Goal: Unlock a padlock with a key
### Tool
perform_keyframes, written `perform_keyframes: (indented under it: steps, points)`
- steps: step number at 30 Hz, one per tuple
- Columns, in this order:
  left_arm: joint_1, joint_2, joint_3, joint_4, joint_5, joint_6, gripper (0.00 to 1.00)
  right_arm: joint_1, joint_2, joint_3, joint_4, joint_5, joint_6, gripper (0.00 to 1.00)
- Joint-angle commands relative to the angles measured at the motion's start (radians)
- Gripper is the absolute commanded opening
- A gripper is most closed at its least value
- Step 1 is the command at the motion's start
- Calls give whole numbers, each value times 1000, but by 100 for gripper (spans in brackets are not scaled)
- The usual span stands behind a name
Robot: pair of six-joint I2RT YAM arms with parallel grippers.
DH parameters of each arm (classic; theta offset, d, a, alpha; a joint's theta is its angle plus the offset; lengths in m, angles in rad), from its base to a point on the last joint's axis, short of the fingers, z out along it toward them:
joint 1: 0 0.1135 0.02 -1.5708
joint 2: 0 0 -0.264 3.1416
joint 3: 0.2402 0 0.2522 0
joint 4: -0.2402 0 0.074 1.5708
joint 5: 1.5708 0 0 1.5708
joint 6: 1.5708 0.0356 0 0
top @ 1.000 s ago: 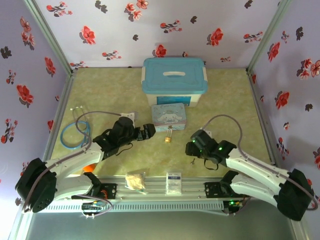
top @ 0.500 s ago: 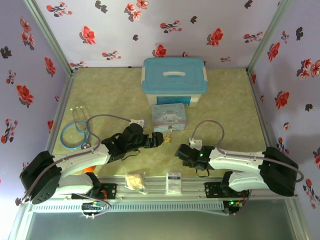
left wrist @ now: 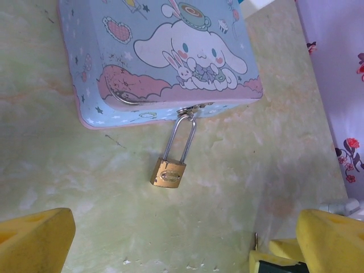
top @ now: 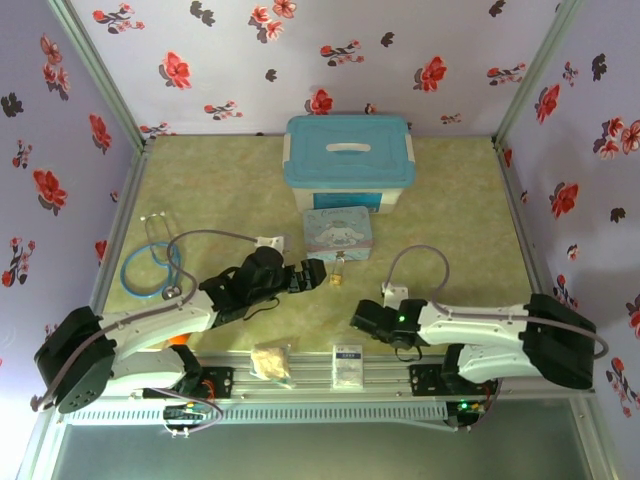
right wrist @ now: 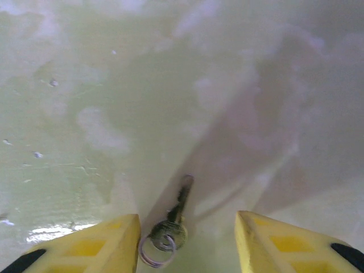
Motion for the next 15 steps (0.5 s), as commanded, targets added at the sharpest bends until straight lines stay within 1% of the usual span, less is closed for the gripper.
perform_keyframes:
  steps: [1, 5, 7, 11, 15]
  points:
    - [-8, -15, -21, 8, -38, -18, 100, 7, -90, -53, -21, 31, 44, 46]
    - [-13, -8, -21, 17, -37, -23, 100, 8, -166, -87, 24, 34, 43, 42]
    - [-16, -2, -16, 20, -37, -20, 100, 6, -186, -106, 57, 33, 38, 42]
    - [-21, 14, -4, 16, -34, -17, 100, 5, -179, -125, 106, 21, 42, 41]
    - [-27, 26, 5, 14, -34, -12, 100, 4, -151, -113, 81, 29, 58, 33]
